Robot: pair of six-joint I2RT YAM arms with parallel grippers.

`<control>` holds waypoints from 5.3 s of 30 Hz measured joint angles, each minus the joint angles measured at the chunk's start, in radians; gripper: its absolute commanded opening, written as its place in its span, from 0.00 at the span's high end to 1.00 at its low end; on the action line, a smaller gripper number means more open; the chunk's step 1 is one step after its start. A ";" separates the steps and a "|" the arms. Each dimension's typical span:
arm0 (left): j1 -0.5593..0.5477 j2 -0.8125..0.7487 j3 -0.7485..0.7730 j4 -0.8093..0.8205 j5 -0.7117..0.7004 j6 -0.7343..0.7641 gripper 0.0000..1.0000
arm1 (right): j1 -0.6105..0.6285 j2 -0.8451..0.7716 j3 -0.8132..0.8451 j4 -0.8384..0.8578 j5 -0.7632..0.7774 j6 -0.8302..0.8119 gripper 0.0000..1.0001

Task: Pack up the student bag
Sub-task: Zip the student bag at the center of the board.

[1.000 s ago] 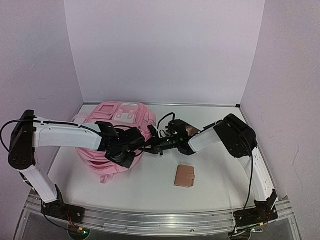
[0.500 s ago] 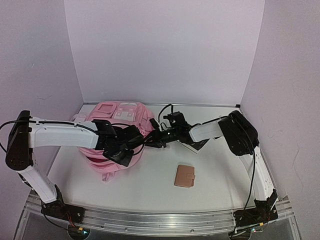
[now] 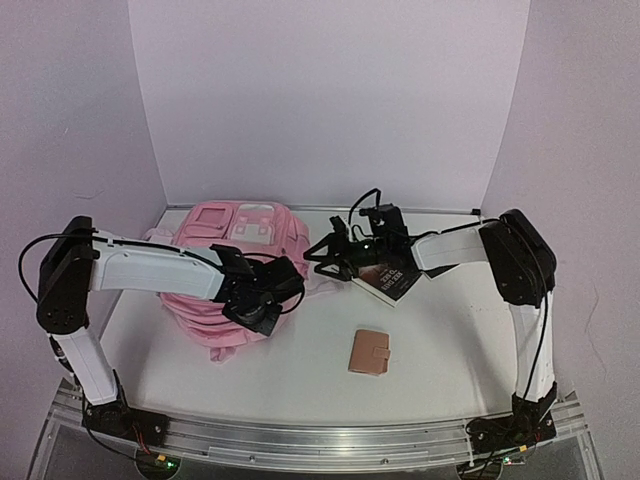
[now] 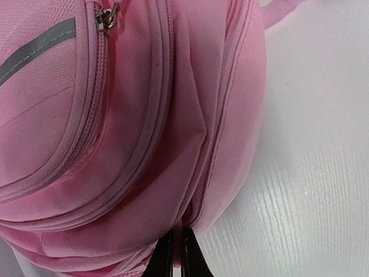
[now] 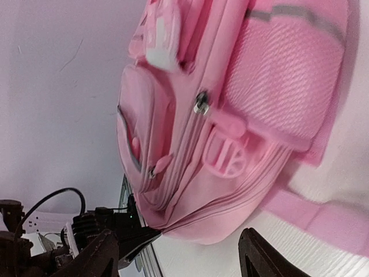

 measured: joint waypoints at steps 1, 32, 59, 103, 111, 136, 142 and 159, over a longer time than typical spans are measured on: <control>0.001 0.001 0.001 0.010 0.004 0.005 1.00 | 0.016 -0.004 -0.009 0.000 -0.005 0.002 0.30; -0.092 0.117 0.113 -0.038 -0.088 0.105 0.61 | 0.158 0.219 0.109 0.054 -0.026 0.221 1.00; 0.071 -0.476 -0.480 0.550 0.278 -0.360 0.58 | 0.156 0.226 -0.001 0.421 -0.030 0.324 1.00; 0.195 -0.246 -0.399 0.692 0.452 -0.475 0.75 | 0.164 0.225 -0.046 0.510 -0.009 0.262 1.00; 0.209 -0.214 -0.359 0.668 0.470 -0.452 0.93 | 0.165 0.225 -0.046 0.510 -0.010 0.262 1.00; 0.183 -0.451 -0.388 0.350 0.340 -0.488 1.00 | 0.129 0.226 0.013 0.474 -0.095 0.289 1.00; 0.171 -0.460 -0.389 0.253 0.295 -0.485 1.00 | 0.075 0.226 0.013 0.412 -0.092 0.245 1.00; 0.153 -0.400 -0.384 0.306 0.270 -0.394 1.00 | 0.037 0.209 0.243 -0.195 0.044 -0.182 0.29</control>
